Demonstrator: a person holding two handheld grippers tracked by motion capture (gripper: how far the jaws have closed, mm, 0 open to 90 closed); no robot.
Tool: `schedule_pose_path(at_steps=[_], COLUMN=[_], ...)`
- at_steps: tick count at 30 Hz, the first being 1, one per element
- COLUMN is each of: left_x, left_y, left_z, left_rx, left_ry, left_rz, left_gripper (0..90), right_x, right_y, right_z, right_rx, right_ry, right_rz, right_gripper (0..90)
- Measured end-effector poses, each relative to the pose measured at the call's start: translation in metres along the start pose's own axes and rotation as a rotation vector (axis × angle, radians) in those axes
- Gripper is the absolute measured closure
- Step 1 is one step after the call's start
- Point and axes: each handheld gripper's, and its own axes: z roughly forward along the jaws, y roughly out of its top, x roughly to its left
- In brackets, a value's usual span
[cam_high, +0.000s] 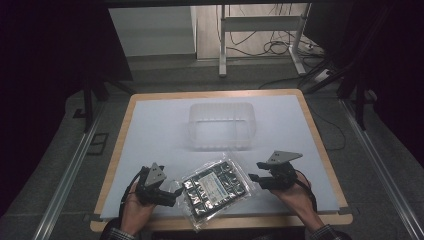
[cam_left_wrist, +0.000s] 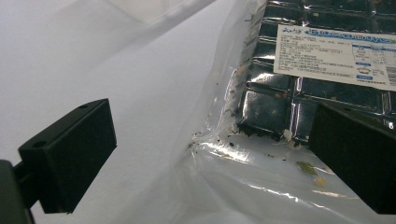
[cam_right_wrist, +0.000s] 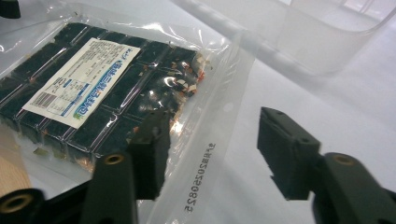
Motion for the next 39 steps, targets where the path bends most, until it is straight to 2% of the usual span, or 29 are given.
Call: schedule_pose_path(at_steps=[4,11,14,18,27,31,32,34,39], left_x=[0.0,0.0,0.0,0.0,-0.001,-0.001,-0.001,-0.001,-0.001], left_y=[0.0,0.0,0.0,0.0,0.0,0.0,0.0,0.0,0.0], left_z=[0.0,0.0,0.001,0.001,0.001,0.001,0.001,0.001,0.0], left_rx=[0.0,0.001,0.002,0.002,0.005,0.005,0.005,0.005,0.005], left_ry=[0.0,0.0,-0.001,0.0,-0.002,-0.002,-0.002,-0.002,-0.002], left_rz=[-0.002,-0.002,-0.002,-0.001,-0.001,0.0,0.001,0.002,0.002], left_gripper=[1.0,1.0,1.0,1.0,0.9,1.0,1.0,1.0,1.0], right_x=[-0.003,-0.001,0.002,0.002,0.008,0.01,0.01,0.012,0.014], right_y=[-0.003,-0.006,-0.008,-0.007,-0.007,-0.006,-0.006,-0.006,-0.002], right_z=[0.008,0.022,0.028,0.031,0.039,0.038,0.038,0.039,0.034], right_rx=[0.005,0.043,0.063,0.062,0.076,0.083,0.087,0.091,0.068], right_ry=[0.032,0.067,0.068,0.077,0.063,0.048,0.05,0.045,0.036], right_rz=[0.017,0.032,0.024,0.047,0.066,0.086,0.098,0.117,0.118], right_gripper=[36.0,38.7,45.3,53.1,65.1,78.5,84.7,87.9,88.8])
